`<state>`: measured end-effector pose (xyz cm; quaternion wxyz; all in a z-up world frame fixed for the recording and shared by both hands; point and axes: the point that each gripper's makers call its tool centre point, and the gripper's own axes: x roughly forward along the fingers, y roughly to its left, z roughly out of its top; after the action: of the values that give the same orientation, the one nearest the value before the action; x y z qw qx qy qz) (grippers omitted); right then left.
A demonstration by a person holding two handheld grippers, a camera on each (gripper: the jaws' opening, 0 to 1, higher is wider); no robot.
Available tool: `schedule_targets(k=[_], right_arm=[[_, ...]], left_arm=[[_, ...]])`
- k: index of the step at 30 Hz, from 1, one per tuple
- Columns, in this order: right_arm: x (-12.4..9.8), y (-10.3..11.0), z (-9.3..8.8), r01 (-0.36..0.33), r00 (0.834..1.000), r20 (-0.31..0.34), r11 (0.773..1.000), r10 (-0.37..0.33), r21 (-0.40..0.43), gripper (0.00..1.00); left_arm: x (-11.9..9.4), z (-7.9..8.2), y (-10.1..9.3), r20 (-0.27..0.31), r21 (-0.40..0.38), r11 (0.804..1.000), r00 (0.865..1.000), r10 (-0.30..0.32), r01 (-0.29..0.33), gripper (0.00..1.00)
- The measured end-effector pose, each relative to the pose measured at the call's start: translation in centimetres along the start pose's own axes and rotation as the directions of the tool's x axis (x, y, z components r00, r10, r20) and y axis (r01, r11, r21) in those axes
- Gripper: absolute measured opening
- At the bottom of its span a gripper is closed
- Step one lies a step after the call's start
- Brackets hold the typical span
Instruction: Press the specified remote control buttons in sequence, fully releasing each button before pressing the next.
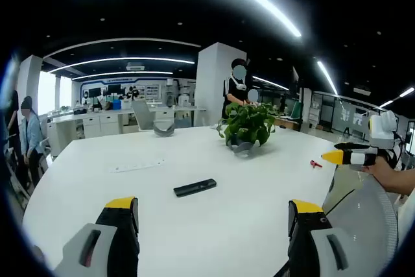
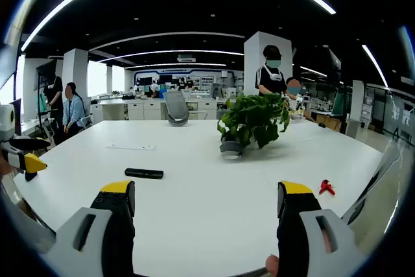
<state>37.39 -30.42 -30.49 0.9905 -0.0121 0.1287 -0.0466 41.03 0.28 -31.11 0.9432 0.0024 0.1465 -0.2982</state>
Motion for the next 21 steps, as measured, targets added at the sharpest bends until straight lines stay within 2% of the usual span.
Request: schedule_targets(k=[4,11,13,14,15,17,19,21], right_arm=[[0.0,0.0,-0.1,0.000,1.000,-0.005,1.000,0.000,-0.008,0.94],[0.0,0.3,-0.2,-0.010,1.000,-0.011,1.000,0.010,-0.013,0.94],[0.1,0.3,-0.2,-0.013,1.000,-0.014,1.000,0.013,-0.017,0.94],[0.1,0.4,-0.3,-0.011,1.000,-0.017,1.000,0.011,-0.021,0.94],[0.1,0.3,-0.3,-0.009,1.000,-0.017,1.000,0.009,-0.023,0.94],[0.1,0.2,-0.3,-0.003,1.000,-0.016,1.000,0.003,-0.024,0.94],[0.1,0.1,-0.3,0.001,1.000,-0.016,1.000,-0.002,-0.023,0.94],[0.1,0.0,-0.4,0.004,1.000,-0.020,1.000,-0.005,-0.024,0.94]], left_arm=[[-0.9,0.0,0.2,0.018,-0.033,0.999,0.999,0.042,-0.041,1.00],[-1.8,-1.5,0.7,0.021,-0.016,0.995,0.995,0.101,-0.101,1.00],[-2.2,-2.2,1.0,-0.027,0.037,0.992,0.992,0.123,-0.122,1.00],[-2.6,-2.2,1.3,-0.027,0.068,0.986,0.988,0.153,-0.151,1.00],[-2.9,-2.1,1.2,-0.014,0.073,0.986,0.988,0.153,-0.152,1.00],[-3.7,-2.5,1.4,-0.004,0.060,0.985,0.987,0.160,-0.160,1.00],[-4.3,-3.3,2.0,-0.024,0.014,0.983,0.983,0.183,-0.183,1.00],[-4.8,-3.7,2.6,-0.019,-0.023,0.977,0.978,0.210,-0.210,1.00]])
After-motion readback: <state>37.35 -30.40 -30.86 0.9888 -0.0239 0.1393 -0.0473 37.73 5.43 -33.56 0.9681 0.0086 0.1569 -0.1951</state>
